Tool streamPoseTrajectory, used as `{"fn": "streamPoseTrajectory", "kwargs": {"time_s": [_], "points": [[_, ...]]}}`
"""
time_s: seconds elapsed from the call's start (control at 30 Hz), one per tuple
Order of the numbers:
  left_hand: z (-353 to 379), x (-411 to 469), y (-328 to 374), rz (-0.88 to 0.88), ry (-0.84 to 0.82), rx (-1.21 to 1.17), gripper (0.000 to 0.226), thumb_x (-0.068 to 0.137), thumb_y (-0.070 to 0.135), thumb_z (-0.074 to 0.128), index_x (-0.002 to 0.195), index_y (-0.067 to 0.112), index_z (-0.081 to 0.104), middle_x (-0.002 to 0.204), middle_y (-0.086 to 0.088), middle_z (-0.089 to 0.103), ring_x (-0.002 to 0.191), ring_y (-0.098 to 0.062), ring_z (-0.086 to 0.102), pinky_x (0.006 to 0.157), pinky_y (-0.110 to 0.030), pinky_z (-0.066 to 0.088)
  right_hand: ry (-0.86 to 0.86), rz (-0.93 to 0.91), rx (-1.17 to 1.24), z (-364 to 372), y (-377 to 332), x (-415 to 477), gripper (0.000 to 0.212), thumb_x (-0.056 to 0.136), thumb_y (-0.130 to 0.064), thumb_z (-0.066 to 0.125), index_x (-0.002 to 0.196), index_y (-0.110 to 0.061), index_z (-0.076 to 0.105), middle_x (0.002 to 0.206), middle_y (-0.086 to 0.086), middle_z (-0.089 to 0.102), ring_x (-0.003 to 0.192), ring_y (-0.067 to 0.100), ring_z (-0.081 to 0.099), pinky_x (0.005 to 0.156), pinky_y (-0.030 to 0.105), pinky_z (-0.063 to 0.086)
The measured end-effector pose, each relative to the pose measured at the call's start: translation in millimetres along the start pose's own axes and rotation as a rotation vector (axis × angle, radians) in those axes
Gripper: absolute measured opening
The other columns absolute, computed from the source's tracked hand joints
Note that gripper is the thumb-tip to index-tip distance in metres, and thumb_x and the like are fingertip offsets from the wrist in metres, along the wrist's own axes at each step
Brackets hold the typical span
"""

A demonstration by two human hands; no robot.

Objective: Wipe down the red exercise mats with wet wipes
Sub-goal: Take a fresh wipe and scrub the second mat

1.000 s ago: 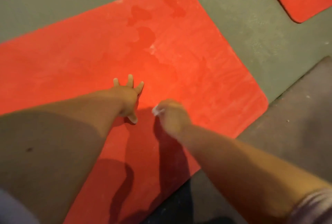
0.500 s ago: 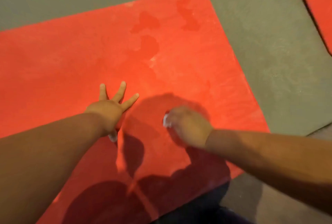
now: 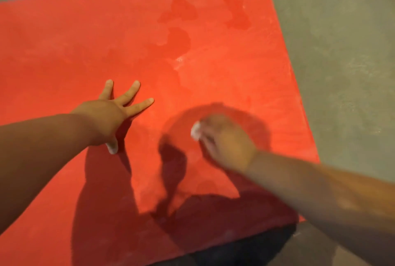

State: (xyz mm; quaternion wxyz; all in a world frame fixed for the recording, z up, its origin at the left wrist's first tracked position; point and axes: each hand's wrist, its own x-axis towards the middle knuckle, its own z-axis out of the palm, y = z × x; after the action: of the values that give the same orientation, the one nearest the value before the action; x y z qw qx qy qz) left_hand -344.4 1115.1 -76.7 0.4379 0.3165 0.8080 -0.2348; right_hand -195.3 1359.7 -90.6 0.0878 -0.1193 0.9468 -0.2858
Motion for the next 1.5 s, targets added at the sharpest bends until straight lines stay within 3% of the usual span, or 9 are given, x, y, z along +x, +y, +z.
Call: {"fn": "streamPoseTrajectory", "kwargs": {"time_s": [0.13, 0.3, 0.4, 0.53, 0.7, 0.87, 1.13, 1.4, 1.5], "points": [[-1.0, -1.7, 1.5, -0.024, 0.012, 0.002, 0.152, 0.050, 0.035, 0.092, 0.105, 0.069, -0.046, 0.114, 0.029, -0.063, 0.141, -0.042, -0.019, 0.100, -0.056, 0.041, -0.128, -0.249, -0.083, -15.3, 30.3, 0.1, 0.013, 0.077, -0.001, 0.064, 0.087, -0.004, 0.072, 0.085, 0.016, 0.066, 0.080, 0.034, 0.065, 0.078, 0.036, 0.044], [-6.6, -16.9, 22.2, -0.123, 0.023, 0.009, 0.149, 0.057, 0.033, 0.088, 0.110, 0.063, -0.048, 0.138, 0.015, -0.052, 0.144, -0.040, -0.008, 0.098, -0.062, 0.039, 0.306, 0.318, -0.112, -61.1, 94.6, 69.3, 0.017, 0.085, -0.009, 0.061, 0.096, -0.006, 0.074, 0.095, 0.018, 0.062, 0.095, 0.034, 0.058, 0.084, 0.032, 0.037], [-11.9, -18.2, 50.8, -0.158, 0.091, -0.075, 0.130, 0.071, 0.039, 0.076, 0.139, 0.042, -0.034, 0.151, -0.002, -0.036, 0.145, -0.039, -0.002, 0.101, -0.067, 0.031, 0.269, 0.231, -0.092, -34.7, 67.5, 25.4, 0.015, 0.081, 0.000, 0.060, 0.090, -0.003, 0.072, 0.090, 0.021, 0.064, 0.090, 0.037, 0.060, 0.084, 0.037, 0.037], [-31.7, -0.6, 104.9, -0.027, 0.117, -0.242, 0.138, 0.063, 0.059, 0.078, 0.144, 0.030, -0.030, 0.151, -0.023, -0.028, 0.136, -0.060, -0.003, 0.113, -0.061, 0.015, 0.200, 0.126, 0.035, -4.9, 35.9, -55.9, 0.017, 0.077, -0.001, 0.063, 0.089, -0.007, 0.073, 0.089, 0.011, 0.067, 0.085, 0.032, 0.064, 0.085, 0.028, 0.042], [-53.5, 14.2, 130.8, -0.171, 0.076, -0.363, 0.147, 0.058, 0.044, 0.088, 0.139, 0.038, -0.034, 0.145, -0.023, -0.040, 0.129, -0.069, -0.004, 0.107, -0.065, 0.023, 0.161, -0.014, -0.059, -19.4, 63.9, -28.9, 0.015, 0.083, -0.007, 0.058, 0.088, -0.010, 0.073, 0.085, 0.012, 0.067, 0.080, 0.033, 0.063, 0.076, 0.038, 0.047], [-58.5, 12.7, 131.9, -0.192, 0.024, -0.378, 0.148, 0.058, 0.042, 0.089, 0.136, 0.042, -0.037, 0.141, -0.019, -0.047, 0.130, -0.067, -0.006, 0.106, -0.063, 0.027, 0.288, 0.343, -0.139, -64.5, 111.5, 62.7, 0.022, 0.087, -0.008, 0.054, 0.100, -0.008, 0.072, 0.100, 0.017, 0.063, 0.100, 0.034, 0.056, 0.086, 0.038, 0.038], [-58.3, 17.3, 128.5, -0.205, 0.017, -0.398, 0.153, 0.054, 0.038, 0.091, 0.132, 0.047, -0.040, 0.138, -0.016, -0.052, 0.130, -0.067, -0.008, 0.101, -0.065, 0.033, 0.263, 0.250, 0.047, -24.8, 68.0, -72.9, 0.019, 0.077, 0.004, 0.067, 0.091, -0.008, 0.072, 0.087, 0.009, 0.065, 0.086, 0.029, 0.061, 0.082, 0.027, 0.041], [-58.2, 18.5, 126.4, -0.210, 0.021, -0.382, 0.155, 0.050, 0.037, 0.093, 0.127, 0.053, -0.041, 0.136, -0.012, -0.054, 0.130, -0.066, -0.010, 0.098, -0.063, 0.035, 0.334, 0.366, -0.065, -70.0, 129.9, 40.1, 0.021, 0.086, -0.004, 0.056, 0.101, -0.007, 0.070, 0.104, 0.014, 0.065, 0.102, 0.032, 0.058, 0.089, 0.031, 0.038], [-58.0, 17.7, 126.0, -0.203, 0.026, -0.384, 0.154, 0.050, 0.038, 0.093, 0.121, 0.054, -0.043, 0.135, -0.012, -0.055, 0.131, -0.065, -0.010, 0.098, -0.063, 0.036, 0.354, 0.399, -0.026, -65.3, 120.4, 13.2, 0.019, 0.082, 0.000, 0.058, 0.097, -0.005, 0.068, 0.100, 0.015, 0.067, 0.098, 0.033, 0.059, 0.088, 0.033, 0.037]]}}
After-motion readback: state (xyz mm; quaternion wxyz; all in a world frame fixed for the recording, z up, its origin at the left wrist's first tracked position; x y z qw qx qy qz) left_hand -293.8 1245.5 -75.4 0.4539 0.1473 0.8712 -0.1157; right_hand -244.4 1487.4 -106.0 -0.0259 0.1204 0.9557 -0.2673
